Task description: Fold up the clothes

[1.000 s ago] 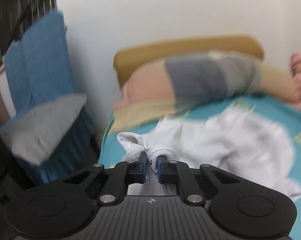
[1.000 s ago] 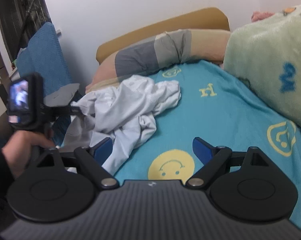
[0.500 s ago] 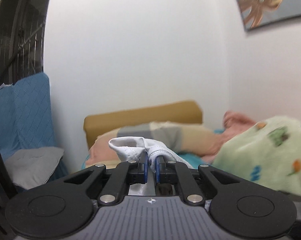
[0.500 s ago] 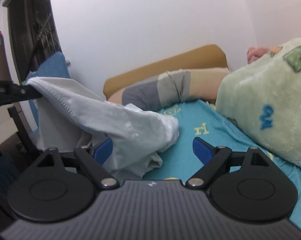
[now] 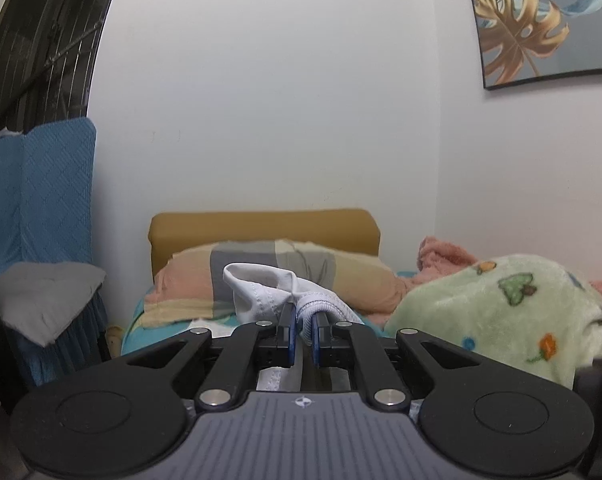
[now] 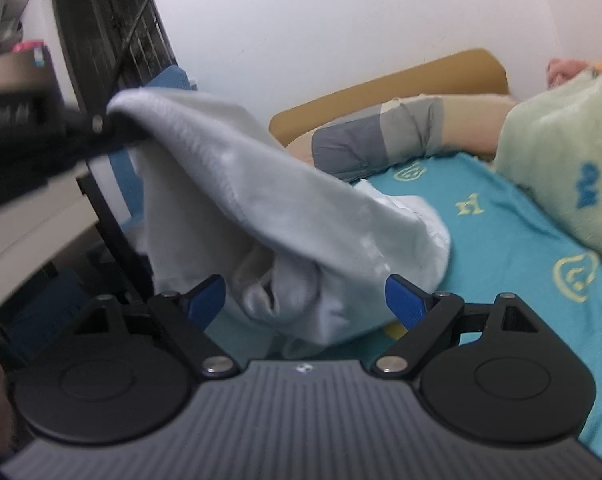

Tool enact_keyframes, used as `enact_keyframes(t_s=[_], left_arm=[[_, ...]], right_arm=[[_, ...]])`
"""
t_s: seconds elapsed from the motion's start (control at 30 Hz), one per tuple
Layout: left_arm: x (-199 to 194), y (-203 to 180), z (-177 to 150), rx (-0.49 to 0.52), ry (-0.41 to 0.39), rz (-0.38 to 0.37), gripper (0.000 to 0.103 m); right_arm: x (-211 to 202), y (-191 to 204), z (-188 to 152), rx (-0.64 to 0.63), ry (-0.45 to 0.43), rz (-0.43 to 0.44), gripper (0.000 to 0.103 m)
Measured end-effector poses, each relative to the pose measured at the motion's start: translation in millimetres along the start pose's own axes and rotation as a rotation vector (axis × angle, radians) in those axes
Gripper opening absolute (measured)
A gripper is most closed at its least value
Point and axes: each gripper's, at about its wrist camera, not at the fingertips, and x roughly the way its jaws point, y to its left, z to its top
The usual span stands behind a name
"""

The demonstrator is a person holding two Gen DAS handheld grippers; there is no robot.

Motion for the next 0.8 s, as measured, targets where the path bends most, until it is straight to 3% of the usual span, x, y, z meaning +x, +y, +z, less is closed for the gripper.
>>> enact_keyframes(t_s=[0.27, 0.43, 0.63, 0.8], left_arm=[[11, -16, -25, 0.020, 0.076, -0.064, 0.008], [8, -15, -23, -0.009, 0.046, -0.059, 0.008], [3, -12, -19, -0.048, 0.005, -0.045, 0.008], [1, 0, -16, -0.101, -0.003, -0.022, 0.008]], right_arm=[[2, -46, 18, 0.237, -0.114, -0.025, 0.088], [2, -65, 15, 0.316, -0.096, -0.086, 0.089], [23, -77, 0, 0.346, 0.075, -0.168, 0.089], [31, -81, -12, 0.368, 0.220, -0.183, 0.088]])
